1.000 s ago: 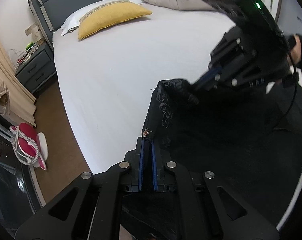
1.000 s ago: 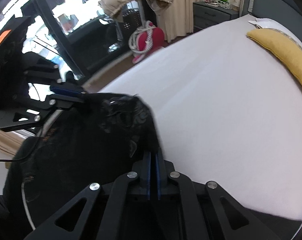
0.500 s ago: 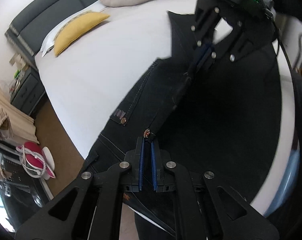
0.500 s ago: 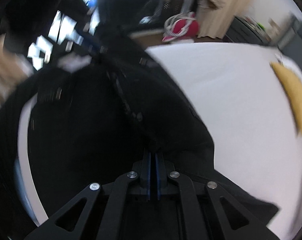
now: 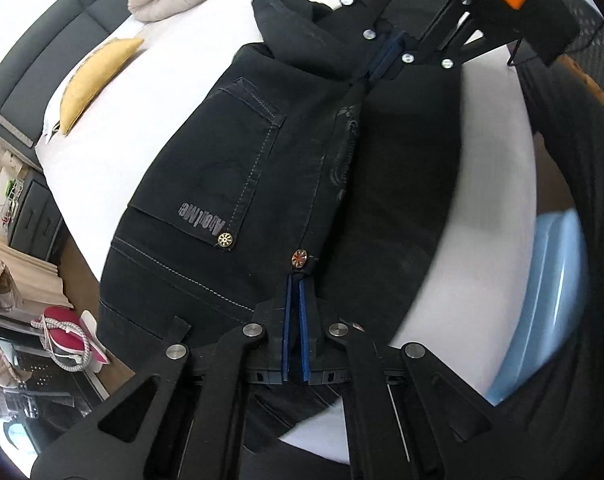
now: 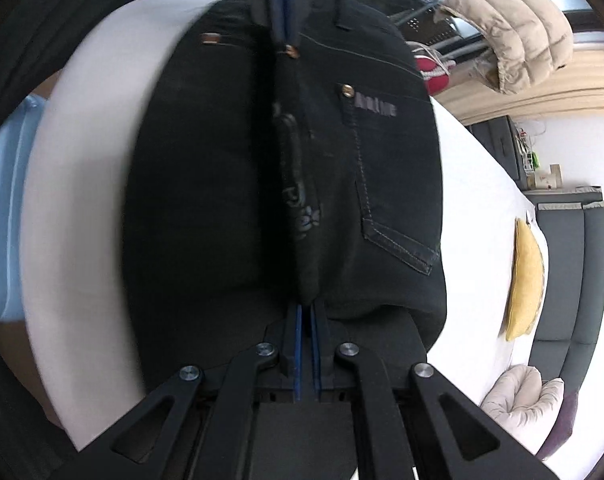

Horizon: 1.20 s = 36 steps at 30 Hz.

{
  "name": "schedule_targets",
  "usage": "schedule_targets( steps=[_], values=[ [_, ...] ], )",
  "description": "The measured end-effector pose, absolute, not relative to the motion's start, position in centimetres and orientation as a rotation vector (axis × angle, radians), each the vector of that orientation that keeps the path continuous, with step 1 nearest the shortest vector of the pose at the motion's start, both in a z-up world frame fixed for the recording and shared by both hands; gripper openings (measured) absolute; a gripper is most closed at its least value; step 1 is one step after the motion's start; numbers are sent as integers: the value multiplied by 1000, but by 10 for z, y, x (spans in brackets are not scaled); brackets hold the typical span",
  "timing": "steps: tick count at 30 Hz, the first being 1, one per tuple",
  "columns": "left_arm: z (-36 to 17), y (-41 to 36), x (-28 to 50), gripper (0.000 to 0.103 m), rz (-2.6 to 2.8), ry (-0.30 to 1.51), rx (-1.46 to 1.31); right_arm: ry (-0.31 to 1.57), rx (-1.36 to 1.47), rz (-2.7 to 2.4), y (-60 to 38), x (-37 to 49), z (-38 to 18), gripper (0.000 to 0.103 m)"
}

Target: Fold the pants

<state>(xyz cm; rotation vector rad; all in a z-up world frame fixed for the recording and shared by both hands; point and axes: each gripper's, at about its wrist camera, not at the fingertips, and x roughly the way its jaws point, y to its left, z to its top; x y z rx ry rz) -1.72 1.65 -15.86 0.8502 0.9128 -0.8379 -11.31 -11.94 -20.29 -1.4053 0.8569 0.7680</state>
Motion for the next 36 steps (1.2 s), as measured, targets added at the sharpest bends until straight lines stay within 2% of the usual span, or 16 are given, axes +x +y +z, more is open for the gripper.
schedule_targets(
  steps=[10,26,36],
  values=[
    [-166,23,-45,2,-877,914,875,812,-1499,716,-94,-151,-223,5],
    [-165,40,-37,2,-910,926,889,834,-1499,663,-73,-167,-232,5],
    [-151,52,-18,7,-867,1009,734,852,-1521,603,-57,-164,-253,6]
  ],
)
